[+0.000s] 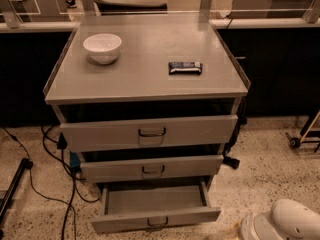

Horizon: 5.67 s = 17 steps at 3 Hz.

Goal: Close bottom drawer

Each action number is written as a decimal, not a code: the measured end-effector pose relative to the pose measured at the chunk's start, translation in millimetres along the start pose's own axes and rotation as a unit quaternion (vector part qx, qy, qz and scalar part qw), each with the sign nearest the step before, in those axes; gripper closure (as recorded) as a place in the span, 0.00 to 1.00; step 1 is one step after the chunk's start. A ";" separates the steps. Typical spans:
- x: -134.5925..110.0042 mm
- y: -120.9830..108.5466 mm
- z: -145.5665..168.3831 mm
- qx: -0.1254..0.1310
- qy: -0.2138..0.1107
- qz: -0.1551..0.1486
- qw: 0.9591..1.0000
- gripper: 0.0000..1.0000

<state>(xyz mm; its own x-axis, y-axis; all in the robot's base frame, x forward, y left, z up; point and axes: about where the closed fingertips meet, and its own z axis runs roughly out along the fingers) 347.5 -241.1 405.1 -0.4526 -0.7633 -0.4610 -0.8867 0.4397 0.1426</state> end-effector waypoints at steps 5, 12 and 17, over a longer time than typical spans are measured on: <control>15.5 -58.5 97.9 0.143 -0.092 -0.143 0.975 1.00; 1.1 -154.6 246.1 0.154 -0.086 -0.176 0.969 1.00; -48.4 -252.7 316.0 0.176 -0.129 -0.204 0.954 1.00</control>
Offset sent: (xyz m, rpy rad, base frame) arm 0.0174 0.0003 -0.0289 0.0602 -0.1073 0.0114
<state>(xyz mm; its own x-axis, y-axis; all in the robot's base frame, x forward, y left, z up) 623.2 -165.7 114.6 0.0027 -0.7830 -0.6220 -0.8772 0.2968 -0.3773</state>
